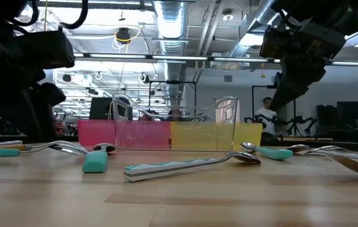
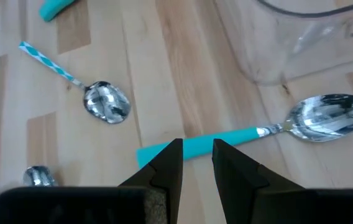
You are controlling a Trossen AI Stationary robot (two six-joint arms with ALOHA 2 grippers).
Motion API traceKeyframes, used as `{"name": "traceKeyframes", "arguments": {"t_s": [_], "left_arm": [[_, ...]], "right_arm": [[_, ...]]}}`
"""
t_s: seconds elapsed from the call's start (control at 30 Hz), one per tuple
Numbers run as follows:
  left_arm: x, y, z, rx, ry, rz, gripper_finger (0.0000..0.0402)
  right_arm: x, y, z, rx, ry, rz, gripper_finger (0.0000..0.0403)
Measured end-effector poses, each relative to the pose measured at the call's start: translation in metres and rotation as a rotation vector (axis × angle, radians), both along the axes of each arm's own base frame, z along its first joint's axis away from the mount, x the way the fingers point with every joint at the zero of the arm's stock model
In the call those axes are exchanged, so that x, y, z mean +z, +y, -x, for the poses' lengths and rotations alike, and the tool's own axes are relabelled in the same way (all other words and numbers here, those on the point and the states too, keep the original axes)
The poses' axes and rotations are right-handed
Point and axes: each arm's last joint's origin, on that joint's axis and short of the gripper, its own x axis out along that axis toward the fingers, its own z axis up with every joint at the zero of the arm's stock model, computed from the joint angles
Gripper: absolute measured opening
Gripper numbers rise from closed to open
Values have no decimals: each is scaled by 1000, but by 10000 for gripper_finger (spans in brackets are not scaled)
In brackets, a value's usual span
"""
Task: Sort silverware by color (type)
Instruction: Put the light green spoon into the red bin
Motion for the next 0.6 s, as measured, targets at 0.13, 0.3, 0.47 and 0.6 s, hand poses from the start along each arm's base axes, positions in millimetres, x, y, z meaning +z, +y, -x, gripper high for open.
{"name": "traceKeyframes", "arguments": {"t_s": [0.13,0.3,0.47,0.6], "left_arm": [[0,-1,-2,11,-13,25,181],[-3,-2,-3,23,-12,-3,181],[-16,-4,-5,29,38,-7,181],[-20,-6,-9,28,26,6,181]], "right_arm": [[0,-1,0,-3,0,1,114],[0,-1,0,-3,1,1,114],[0,-1,0,-3,2,1,114],[-1,-1,1,-2,10,2,114]]}}
